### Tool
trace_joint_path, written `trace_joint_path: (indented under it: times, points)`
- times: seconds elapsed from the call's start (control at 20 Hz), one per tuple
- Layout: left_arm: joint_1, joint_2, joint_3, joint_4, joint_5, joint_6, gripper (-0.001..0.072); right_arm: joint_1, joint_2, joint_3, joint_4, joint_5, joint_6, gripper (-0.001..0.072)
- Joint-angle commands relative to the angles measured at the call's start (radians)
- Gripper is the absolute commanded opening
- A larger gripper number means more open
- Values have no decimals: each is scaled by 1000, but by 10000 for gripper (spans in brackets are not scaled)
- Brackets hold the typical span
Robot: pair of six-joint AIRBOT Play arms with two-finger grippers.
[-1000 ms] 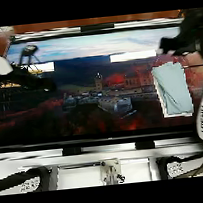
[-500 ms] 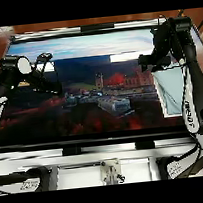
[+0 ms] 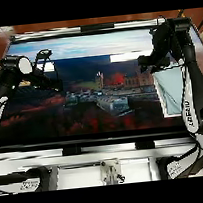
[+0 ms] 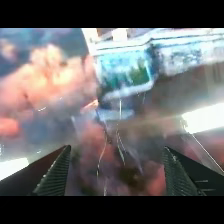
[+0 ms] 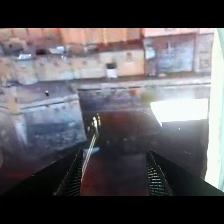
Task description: Fold the shirts.
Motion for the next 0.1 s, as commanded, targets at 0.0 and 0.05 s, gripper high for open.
trace_joint_path:
  times: [0.0,0.05]
  points:
    - [-1,-1,1,0,8,0,664,1,0,1,1,-1,0,509]
    - [-1,-1,1,0,7,0,665,1,0,1,1,-1,0,509]
